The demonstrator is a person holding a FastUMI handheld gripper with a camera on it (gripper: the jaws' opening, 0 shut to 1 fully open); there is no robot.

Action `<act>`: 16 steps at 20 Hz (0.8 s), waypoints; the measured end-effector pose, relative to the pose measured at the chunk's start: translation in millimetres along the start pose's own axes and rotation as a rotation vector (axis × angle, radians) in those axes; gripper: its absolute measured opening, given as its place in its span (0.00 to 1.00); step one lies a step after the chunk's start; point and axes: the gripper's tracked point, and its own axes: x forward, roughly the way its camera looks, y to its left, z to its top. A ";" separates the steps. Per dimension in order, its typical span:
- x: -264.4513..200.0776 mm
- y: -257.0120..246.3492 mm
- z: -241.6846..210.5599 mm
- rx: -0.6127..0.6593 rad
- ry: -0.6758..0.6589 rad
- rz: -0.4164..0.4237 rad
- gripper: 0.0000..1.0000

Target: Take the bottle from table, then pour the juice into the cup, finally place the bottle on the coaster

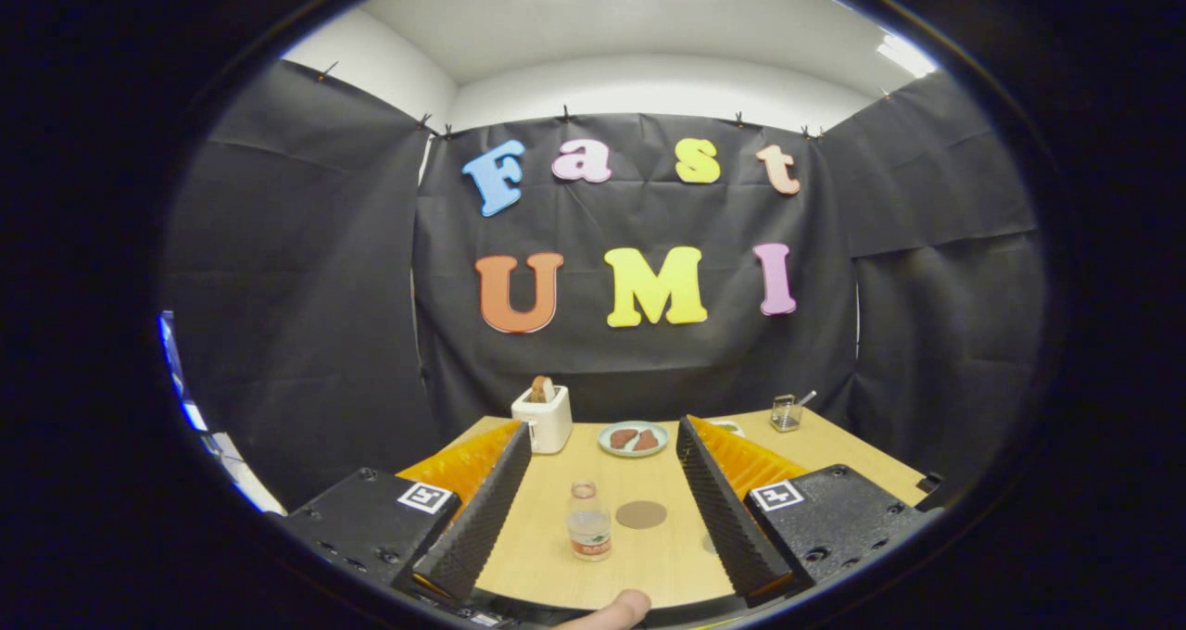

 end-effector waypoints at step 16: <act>48.3 1.6 -111.2 -0.036 0.043 -0.058 1.00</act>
